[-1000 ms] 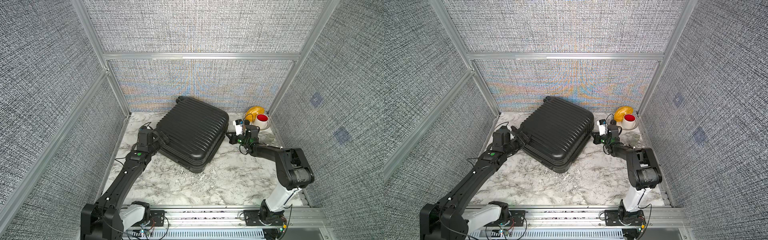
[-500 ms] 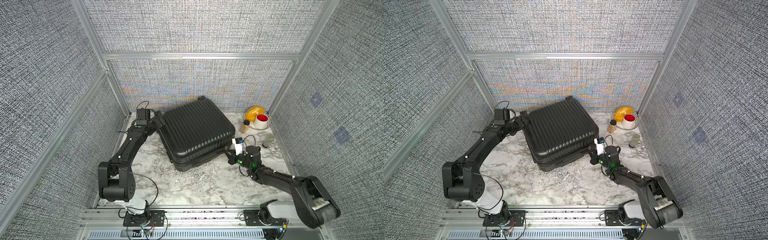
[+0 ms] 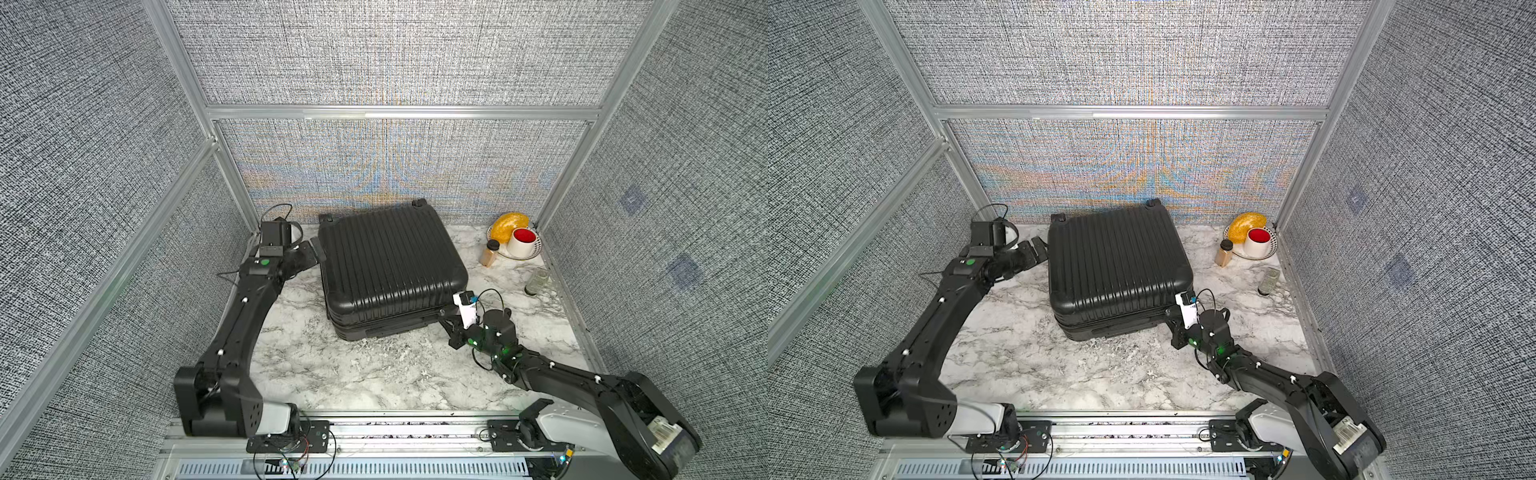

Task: Open the suitcase zippers
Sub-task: Adjust the suitcase at the center of the board, then unzip the zipper on the suitcase.

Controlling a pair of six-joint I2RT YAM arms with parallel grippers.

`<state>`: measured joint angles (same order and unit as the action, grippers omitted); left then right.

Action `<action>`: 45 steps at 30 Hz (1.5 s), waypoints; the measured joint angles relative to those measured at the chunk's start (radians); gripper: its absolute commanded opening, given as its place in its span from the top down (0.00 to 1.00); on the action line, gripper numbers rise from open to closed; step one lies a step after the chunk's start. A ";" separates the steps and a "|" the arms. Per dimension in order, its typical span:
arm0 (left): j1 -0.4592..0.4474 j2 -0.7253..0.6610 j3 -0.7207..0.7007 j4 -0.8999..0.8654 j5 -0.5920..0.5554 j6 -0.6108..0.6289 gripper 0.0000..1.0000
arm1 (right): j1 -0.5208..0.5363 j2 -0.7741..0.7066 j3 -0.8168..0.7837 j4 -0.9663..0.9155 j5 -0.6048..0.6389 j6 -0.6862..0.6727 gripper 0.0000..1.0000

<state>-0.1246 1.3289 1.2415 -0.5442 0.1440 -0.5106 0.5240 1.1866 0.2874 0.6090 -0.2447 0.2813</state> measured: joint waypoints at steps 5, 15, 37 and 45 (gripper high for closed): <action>-0.250 -0.085 0.038 -0.075 -0.066 0.043 0.01 | 0.032 0.008 0.016 -0.008 0.006 0.011 1.00; -0.523 0.050 0.179 -0.126 -0.154 0.066 0.01 | 0.287 0.032 0.033 -0.017 0.148 -0.013 1.00; -0.815 0.494 0.642 -0.360 -0.376 0.265 0.01 | 0.386 0.077 -0.006 0.096 0.258 -0.085 1.00; -0.829 0.544 0.686 -0.422 -0.481 0.261 0.01 | 0.386 0.070 -0.006 0.090 0.261 -0.085 1.00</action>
<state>-0.9531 1.8725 1.9278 -0.9661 -0.3374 -0.2501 0.9104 1.2564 0.2813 0.6987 0.0166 0.1967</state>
